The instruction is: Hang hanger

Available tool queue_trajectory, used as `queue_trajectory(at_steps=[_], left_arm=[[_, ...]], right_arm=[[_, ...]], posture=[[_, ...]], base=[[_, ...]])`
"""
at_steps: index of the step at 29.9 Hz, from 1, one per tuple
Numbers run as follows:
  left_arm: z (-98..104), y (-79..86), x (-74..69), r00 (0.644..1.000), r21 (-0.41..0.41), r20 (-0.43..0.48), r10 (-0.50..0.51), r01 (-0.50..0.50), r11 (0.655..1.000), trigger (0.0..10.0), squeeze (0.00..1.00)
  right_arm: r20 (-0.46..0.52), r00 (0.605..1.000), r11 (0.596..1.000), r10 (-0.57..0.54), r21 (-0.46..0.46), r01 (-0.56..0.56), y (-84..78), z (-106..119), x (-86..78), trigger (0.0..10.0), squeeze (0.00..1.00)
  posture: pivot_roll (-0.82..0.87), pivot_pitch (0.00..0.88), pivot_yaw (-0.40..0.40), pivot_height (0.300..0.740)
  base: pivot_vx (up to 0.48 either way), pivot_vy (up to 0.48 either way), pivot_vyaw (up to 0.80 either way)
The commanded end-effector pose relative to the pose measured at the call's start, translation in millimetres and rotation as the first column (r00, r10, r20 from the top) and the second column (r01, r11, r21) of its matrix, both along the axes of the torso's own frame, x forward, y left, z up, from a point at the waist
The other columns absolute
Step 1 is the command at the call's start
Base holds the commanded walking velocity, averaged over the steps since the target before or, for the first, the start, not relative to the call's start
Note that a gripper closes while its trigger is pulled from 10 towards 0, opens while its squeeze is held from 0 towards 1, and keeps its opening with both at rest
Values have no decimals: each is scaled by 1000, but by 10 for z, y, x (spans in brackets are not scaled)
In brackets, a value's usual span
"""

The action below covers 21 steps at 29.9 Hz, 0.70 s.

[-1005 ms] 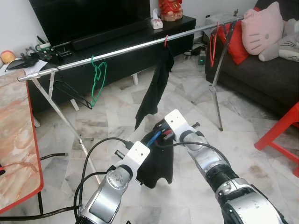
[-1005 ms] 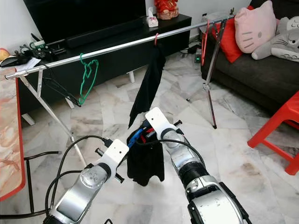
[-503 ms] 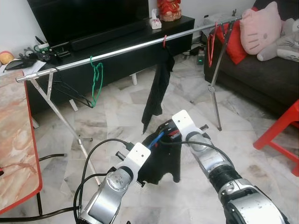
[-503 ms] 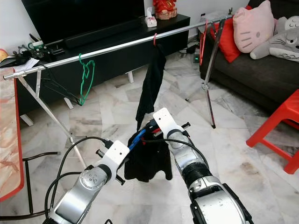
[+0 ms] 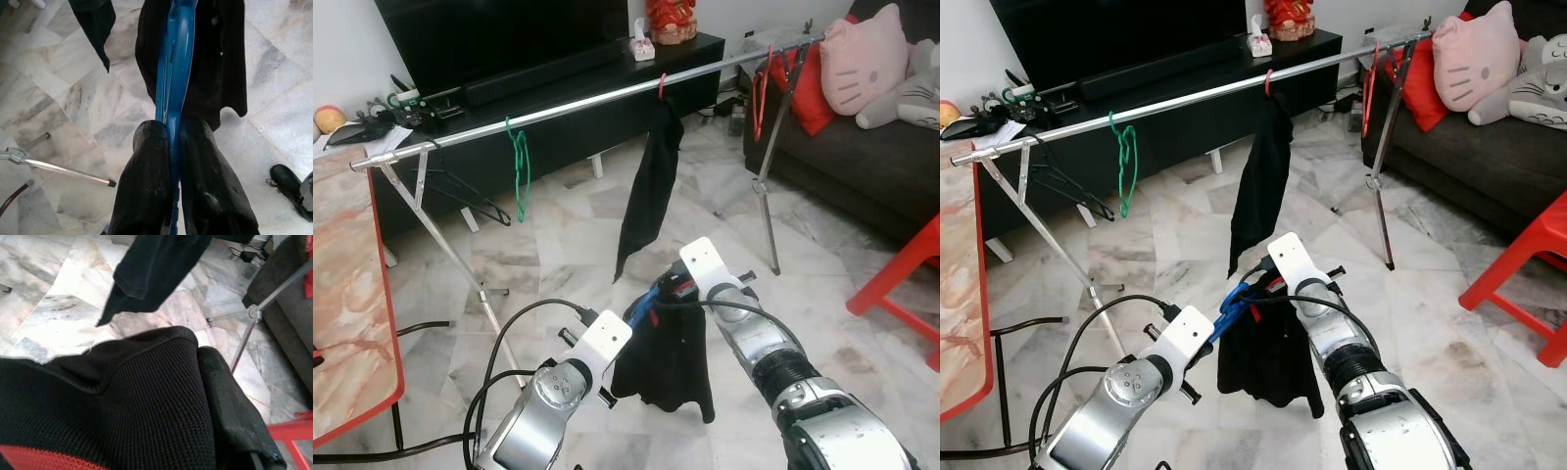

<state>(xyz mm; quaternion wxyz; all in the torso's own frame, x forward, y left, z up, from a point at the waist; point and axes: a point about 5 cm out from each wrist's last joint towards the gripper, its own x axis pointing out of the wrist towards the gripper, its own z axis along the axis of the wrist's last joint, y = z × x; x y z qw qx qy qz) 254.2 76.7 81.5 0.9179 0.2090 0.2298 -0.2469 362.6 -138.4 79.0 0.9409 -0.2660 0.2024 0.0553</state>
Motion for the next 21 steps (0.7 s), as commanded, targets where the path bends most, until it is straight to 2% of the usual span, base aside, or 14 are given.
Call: queue_trajectory(at_steps=[1, 8, 13, 16, 18, 20, 21], left_arm=[[-39, 196, 31, 995, 56, -6, 96, -95, 994, 10000, 0], [-16, 281, 50, 991, 87, 12, 130, -130, 988, 10000, 0], [39, 195, 83, 995, 61, 50, 92, -95, 994, 10000, 0], [53, 189, 87, 994, 61, 57, 95, -98, 993, 10000, 0], [78, 163, 100, 994, 43, 70, 81, -84, 996, 10000, 0], [86, 152, 104, 994, 35, 74, 75, -78, 996, 10000, 0], [98, 106, 103, 996, 7, 71, 50, -50, 999, 10000, 0]], right_arm=[[30, 998, 999, -46, 8, 46, -100, 63, 33, 10000, 0], [30, 998, 998, -61, 4, 61, -99, 28, 17, 10000, 0], [28, 1000, 998, 6, 55, -8, 56, 55, 18, 10000, 0], [40, 999, 998, 11, 66, -14, 95, 87, 27, 10000, 0], [51, 998, 992, 43, 115, -48, 199, 141, 36, 10000, 0], [53, 997, 989, 54, 133, -60, 234, 156, 38, 10000, 0], [61, 994, 982, 90, 164, -99, 323, 180, 35, 10000, 0]], posture=[[-106, 0, 60, 740], [-102, 0, 58, 740], [-104, 0, 60, 740], [-108, 0, 60, 740], [-110, 0, 59, 740], [-110, 0, 59, 740], [-110, 0, 58, 740]], base=[[0, 0, 0], [0, 0, 0], [0, 0, 0], [0, 0, 0], [0, 0, 0], [0, 0, 0], [0, 0, 0]])
